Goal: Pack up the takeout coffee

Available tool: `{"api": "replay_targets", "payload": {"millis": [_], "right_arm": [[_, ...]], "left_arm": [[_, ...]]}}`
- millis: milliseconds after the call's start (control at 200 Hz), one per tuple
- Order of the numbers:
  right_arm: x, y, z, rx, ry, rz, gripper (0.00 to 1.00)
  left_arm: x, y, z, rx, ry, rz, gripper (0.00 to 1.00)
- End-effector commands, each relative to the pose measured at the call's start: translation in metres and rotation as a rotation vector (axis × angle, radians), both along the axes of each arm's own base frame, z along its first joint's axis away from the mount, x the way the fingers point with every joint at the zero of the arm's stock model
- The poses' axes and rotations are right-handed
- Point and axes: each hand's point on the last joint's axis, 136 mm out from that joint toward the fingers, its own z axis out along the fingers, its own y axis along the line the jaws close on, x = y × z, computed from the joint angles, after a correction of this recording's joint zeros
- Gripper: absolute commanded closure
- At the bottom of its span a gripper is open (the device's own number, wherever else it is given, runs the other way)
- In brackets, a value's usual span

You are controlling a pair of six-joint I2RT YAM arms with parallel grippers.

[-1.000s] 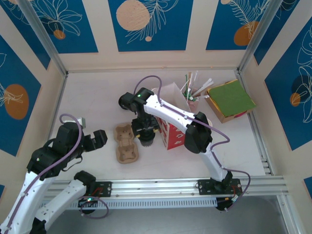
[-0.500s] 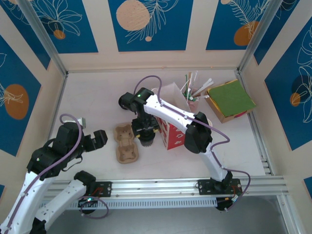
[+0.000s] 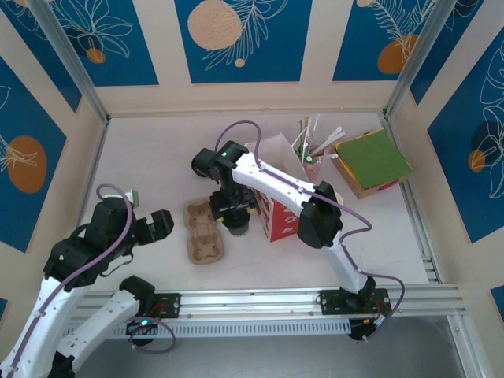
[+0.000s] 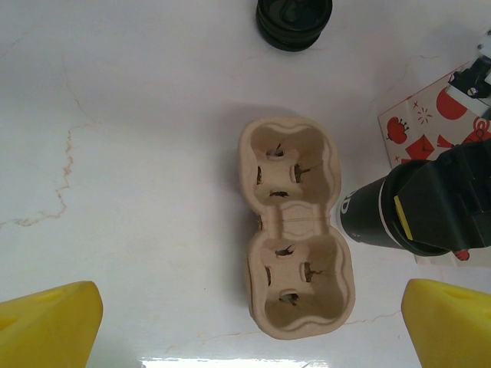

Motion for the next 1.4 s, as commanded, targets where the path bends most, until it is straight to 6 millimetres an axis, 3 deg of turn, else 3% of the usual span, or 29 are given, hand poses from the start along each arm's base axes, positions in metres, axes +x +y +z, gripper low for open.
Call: {"api": "replay_targets", "payload": {"millis": [0,490,1395], "right_arm": [[-0.0043,-0.0006,0.011,0.005,-0.007,-0.007,0.17],[-0.0032,-0.0056,0.0017,-0.014,-0.023,-0.013,0.17],[-0.0015,-0.0059,0.0107,-0.031,-0.065,0.002,0.17]], "left_arm": [[-0.0001,-0.0011,0.0025,-0.011,-0.009,-0.006,0.0],[-0.0008,-0.0006,0.003,-0.01,-0.01,-0.006,0.0],[0.0035,-0.004,0.0002,-0.011,-0.004,-0.012,0.0]]}}
